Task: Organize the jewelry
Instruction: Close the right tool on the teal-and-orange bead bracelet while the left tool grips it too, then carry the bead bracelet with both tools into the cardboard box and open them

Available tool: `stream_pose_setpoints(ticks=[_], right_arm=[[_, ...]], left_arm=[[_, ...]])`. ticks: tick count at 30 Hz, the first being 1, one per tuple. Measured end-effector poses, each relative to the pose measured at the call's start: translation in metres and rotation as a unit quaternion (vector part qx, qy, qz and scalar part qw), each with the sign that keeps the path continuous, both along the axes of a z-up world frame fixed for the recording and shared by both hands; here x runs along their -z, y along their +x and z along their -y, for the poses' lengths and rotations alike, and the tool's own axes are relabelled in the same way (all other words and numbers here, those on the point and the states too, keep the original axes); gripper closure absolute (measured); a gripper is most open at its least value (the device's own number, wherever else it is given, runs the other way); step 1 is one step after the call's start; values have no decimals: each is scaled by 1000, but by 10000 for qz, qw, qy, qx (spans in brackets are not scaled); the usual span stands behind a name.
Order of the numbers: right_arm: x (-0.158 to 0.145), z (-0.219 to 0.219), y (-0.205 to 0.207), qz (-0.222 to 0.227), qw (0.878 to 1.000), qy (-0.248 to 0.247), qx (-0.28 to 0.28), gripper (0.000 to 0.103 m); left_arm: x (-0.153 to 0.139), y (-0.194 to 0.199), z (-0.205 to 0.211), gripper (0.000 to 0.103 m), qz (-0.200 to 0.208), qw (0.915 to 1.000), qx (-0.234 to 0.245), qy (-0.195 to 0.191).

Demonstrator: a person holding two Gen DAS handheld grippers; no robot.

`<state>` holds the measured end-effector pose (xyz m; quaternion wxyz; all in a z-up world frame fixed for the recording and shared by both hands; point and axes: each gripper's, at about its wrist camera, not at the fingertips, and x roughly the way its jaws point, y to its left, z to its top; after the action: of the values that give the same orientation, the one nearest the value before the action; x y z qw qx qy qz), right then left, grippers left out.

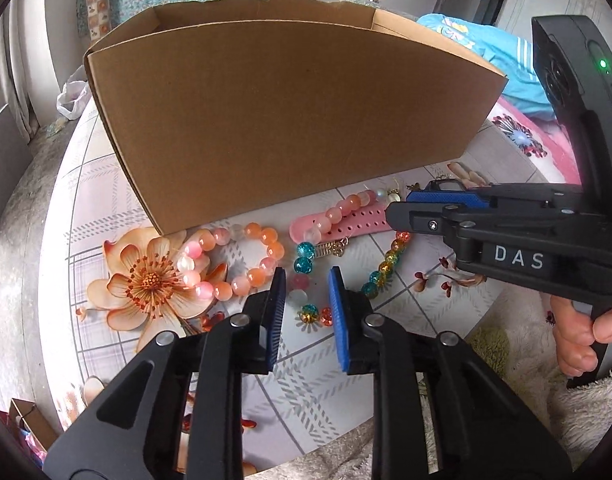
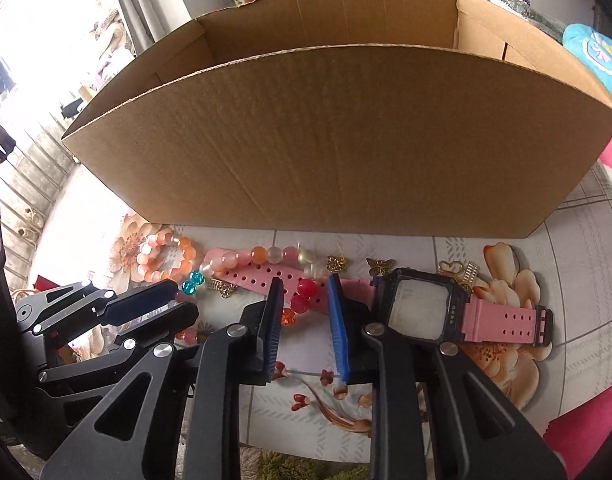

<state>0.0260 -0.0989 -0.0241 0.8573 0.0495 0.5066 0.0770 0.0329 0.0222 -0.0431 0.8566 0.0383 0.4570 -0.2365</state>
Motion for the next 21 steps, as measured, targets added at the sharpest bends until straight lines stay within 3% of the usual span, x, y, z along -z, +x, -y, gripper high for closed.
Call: stream_pose_setpoints(ticks=[11, 14, 21], right_arm=[[4, -19, 16, 98, 9993, -332, -144, 93], [5, -20, 16, 139, 9994, -274, -130, 93], [-2, -18, 0, 422, 9990, -107, -134, 93]], left_arm=[[1, 13, 37, 83, 133, 9990, -38, 430], [4, 11, 41, 94, 226, 9982, -143, 545], [-5, 8, 38, 94, 220, 9989, -154, 372]])
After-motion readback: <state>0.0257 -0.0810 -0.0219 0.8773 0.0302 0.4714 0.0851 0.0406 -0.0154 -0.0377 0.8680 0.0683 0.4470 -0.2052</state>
